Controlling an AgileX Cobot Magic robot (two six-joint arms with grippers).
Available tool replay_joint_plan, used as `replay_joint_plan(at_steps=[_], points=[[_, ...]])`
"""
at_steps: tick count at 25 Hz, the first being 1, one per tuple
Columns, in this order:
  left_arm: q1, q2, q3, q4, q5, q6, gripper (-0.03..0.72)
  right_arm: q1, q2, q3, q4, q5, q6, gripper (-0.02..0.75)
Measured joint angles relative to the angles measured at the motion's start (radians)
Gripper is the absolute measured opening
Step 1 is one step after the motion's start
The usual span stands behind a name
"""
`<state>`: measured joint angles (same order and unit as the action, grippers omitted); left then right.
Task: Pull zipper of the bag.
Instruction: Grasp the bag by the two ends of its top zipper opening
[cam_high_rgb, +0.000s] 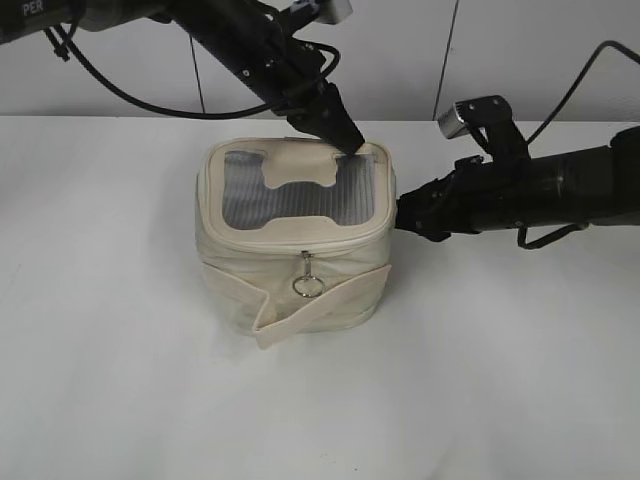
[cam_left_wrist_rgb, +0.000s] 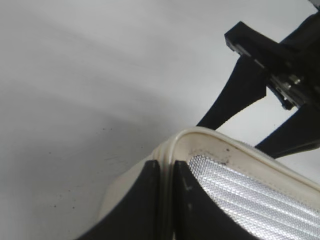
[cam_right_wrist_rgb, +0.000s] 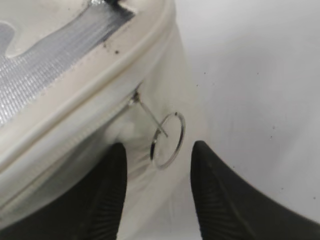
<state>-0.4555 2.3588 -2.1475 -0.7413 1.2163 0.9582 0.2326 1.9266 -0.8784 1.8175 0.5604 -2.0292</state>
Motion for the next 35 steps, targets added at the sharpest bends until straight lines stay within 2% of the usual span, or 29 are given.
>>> replay_joint_plan(at_steps=[4, 6, 8, 10, 11, 13, 18, 27, 30, 33, 35], points=[[0.0, 0.0, 0.0, 0.001, 0.0, -0.001, 0.05, 0.016, 0.025, -0.04, 0.001, -0.023, 0.0, 0.347], [0.0, 0.0, 0.0, 0.001, 0.0, -0.001, 0.05, 0.022, 0.046, -0.057, 0.004, -0.034, 0.0, 0.322], [0.0, 0.0, 0.0, 0.002, 0.0, -0.001, 0.05, 0.027, 0.061, -0.071, 0.004, -0.038, 0.0, 0.246], [0.0, 0.0, 0.0, 0.002, 0.0, -0.002, 0.05, 0.032, 0.07, -0.087, 0.004, -0.039, 0.001, 0.096], [0.0, 0.0, 0.0, 0.002, 0.0, -0.002, 0.05, 0.035, 0.072, -0.091, 0.004, -0.039, 0.002, 0.051], [0.0, 0.0, 0.0, 0.002, 0.0, -0.002, 0.05, 0.036, 0.073, -0.094, 0.004, -0.041, 0.033, 0.008], [0.0, 0.0, 0.0, 0.005, -0.002, -0.013, 0.048, 0.034, 0.042, -0.056, -0.058, -0.045, 0.166, 0.008], [-0.001, 0.0, 0.0, 0.018, 0.0, -0.082, 0.047, 0.034, -0.207, 0.178, -0.089, -0.065, 0.246, 0.008], [-0.002, 0.0, 0.0, 0.021, -0.001, -0.107, 0.047, 0.034, -0.288, 0.234, -0.163, -0.052, 0.328, 0.008], [-0.003, 0.0, 0.0, 0.023, -0.005, -0.157, 0.044, 0.063, -0.336, 0.263, -0.246, -0.018, 0.42, 0.008], [-0.003, 0.0, 0.0, 0.023, -0.007, -0.178, 0.044, 0.111, -0.343, 0.266, -0.254, -0.004, 0.443, 0.008]])
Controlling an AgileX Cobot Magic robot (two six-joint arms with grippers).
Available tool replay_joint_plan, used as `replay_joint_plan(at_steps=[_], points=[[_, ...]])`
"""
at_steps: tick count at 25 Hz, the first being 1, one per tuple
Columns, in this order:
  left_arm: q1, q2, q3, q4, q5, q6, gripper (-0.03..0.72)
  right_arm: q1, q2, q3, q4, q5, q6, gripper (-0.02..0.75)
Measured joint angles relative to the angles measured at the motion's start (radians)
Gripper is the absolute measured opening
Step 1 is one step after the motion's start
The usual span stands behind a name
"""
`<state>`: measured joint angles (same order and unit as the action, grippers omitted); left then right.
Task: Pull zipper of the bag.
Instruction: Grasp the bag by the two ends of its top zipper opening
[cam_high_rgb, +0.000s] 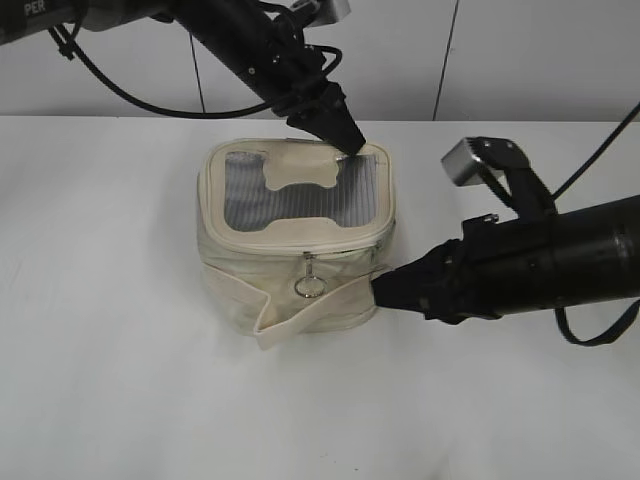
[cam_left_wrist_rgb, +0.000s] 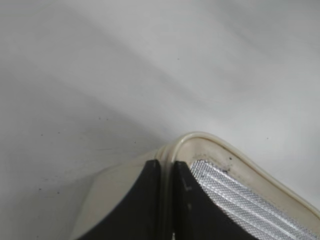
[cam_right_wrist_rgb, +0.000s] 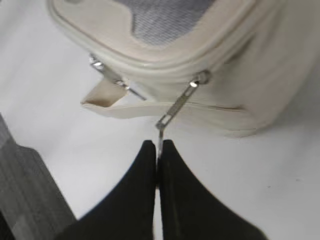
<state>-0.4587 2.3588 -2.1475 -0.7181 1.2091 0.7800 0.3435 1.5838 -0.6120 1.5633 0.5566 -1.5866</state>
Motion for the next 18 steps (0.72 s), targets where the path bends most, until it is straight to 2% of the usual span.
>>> replay_joint_plan(at_steps=[3, 7, 10, 15, 18], points=[[0.0, 0.0, 0.0, -0.001, 0.0, -0.024, 0.044, 0.097, 0.0, 0.0, 0.048, -0.008, 0.014, 0.008], [0.0, 0.0, 0.0, 0.0, 0.003, -0.061, 0.044, 0.263, 0.004, -0.039, 0.124, -0.127, 0.018, 0.008], [-0.006, 0.0, 0.0, 0.002, 0.023, -0.073, 0.044, 0.345, 0.049, -0.101, 0.145, -0.172, 0.026, 0.008], [-0.014, -0.001, 0.0, 0.011, 0.034, -0.093, 0.044, 0.376, 0.134, -0.156, 0.145, -0.181, 0.09, 0.008], [-0.015, -0.001, 0.0, 0.011, 0.032, -0.11, 0.05, 0.375, 0.136, -0.16, 0.1, -0.193, 0.174, 0.013]])
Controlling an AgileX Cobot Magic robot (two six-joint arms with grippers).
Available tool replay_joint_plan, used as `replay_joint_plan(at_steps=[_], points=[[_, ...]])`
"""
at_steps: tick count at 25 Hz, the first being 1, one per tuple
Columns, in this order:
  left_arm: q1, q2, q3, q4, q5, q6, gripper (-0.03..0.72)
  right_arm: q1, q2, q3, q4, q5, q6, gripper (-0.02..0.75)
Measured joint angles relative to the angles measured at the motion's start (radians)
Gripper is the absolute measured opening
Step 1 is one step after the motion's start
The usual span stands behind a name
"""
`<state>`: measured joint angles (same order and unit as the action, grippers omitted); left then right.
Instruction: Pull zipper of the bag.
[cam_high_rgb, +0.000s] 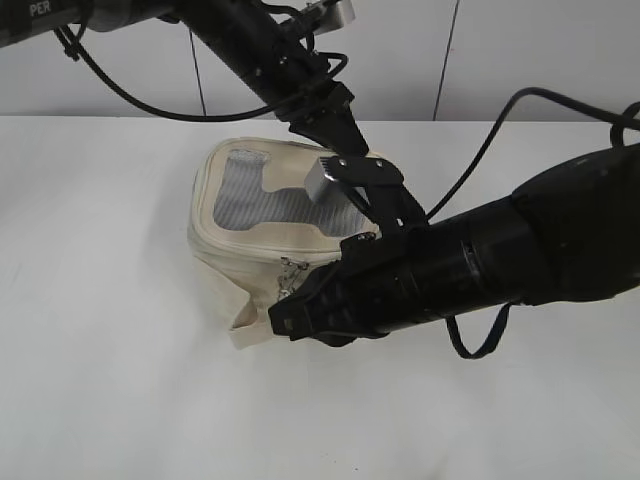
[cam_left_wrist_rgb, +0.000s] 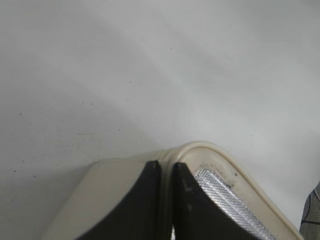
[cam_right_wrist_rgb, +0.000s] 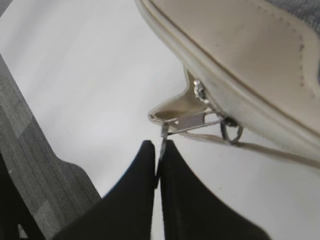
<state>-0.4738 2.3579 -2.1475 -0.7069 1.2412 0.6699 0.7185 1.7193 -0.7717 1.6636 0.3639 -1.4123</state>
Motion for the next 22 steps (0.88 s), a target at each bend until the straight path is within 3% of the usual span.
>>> replay_joint_plan(at_steps=[2, 5, 8, 16, 19, 22], points=[[0.0, 0.0, 0.0, 0.0, -0.005, -0.008, 0.096, -0.018, -0.007, -0.001, -0.08, 0.037, 0.088, 0.076], [0.0, -0.007, 0.0, 0.001, -0.019, -0.03, 0.229, -0.064, -0.043, -0.001, -0.266, 0.118, 0.248, 0.265], [0.011, -0.036, 0.003, 0.005, -0.031, -0.04, 0.281, -0.124, -0.107, -0.001, -0.465, 0.168, 0.435, 0.389], [0.036, -0.256, 0.06, 0.009, -0.034, -0.113, 0.211, -0.271, -0.377, 0.0, -0.948, 0.338, 0.941, 0.423], [0.03, -0.404, 0.198, 0.032, -0.041, -0.142, 0.208, -0.292, -0.538, 0.001, -1.148, 0.457, 1.091, 0.423], [0.016, -0.627, 0.417, 0.118, -0.13, -0.209, 0.207, -0.292, -0.709, 0.003, -1.29, 0.559, 1.166, 0.423]])
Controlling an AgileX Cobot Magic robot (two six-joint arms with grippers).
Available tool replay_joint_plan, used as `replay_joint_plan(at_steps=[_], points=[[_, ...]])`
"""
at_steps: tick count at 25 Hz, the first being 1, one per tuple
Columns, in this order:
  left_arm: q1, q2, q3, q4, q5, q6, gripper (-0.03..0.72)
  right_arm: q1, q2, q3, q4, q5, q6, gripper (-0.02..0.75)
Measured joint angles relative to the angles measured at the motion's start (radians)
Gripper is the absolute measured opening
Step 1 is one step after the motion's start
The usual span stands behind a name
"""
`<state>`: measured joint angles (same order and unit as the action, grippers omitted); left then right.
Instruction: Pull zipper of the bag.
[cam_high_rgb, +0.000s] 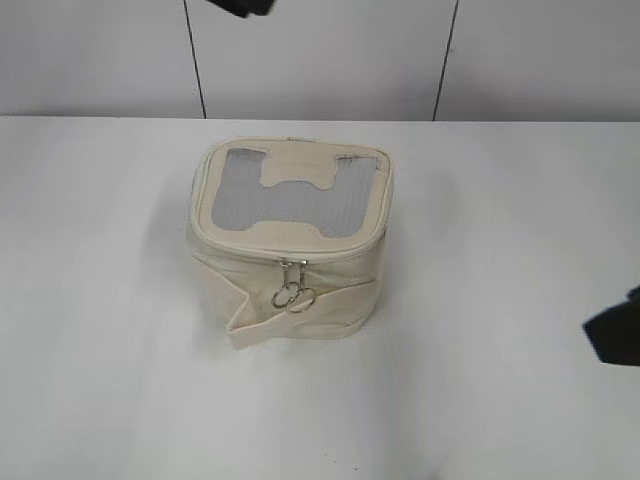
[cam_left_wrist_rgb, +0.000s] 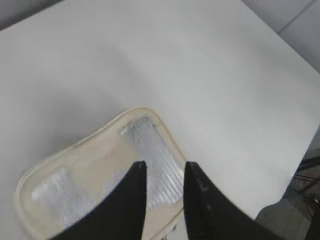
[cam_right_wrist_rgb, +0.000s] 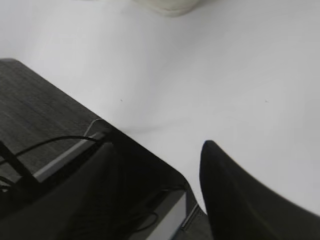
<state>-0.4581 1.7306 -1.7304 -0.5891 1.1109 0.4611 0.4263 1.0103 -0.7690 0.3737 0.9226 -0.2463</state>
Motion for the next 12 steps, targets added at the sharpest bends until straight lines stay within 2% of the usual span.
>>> replay_joint_plan(at_steps=[5, 9, 12], points=[[-0.042, -0.513, 0.459, 0.244, -0.179, -0.218, 0.207, 0.0, -0.288, 0.06, -0.104, 0.121, 0.08, 0.424], [-0.044, -0.957, 0.713, 0.448, -0.186, -0.436, 0.21, 0.0, -0.472, 0.114, -0.191, 0.222, 0.154, 0.423], [-0.044, -1.214, 0.864, 0.519, -0.139, -0.52, 0.248, 0.0, -0.59, 0.13, -0.234, 0.27, 0.186, 0.423]])
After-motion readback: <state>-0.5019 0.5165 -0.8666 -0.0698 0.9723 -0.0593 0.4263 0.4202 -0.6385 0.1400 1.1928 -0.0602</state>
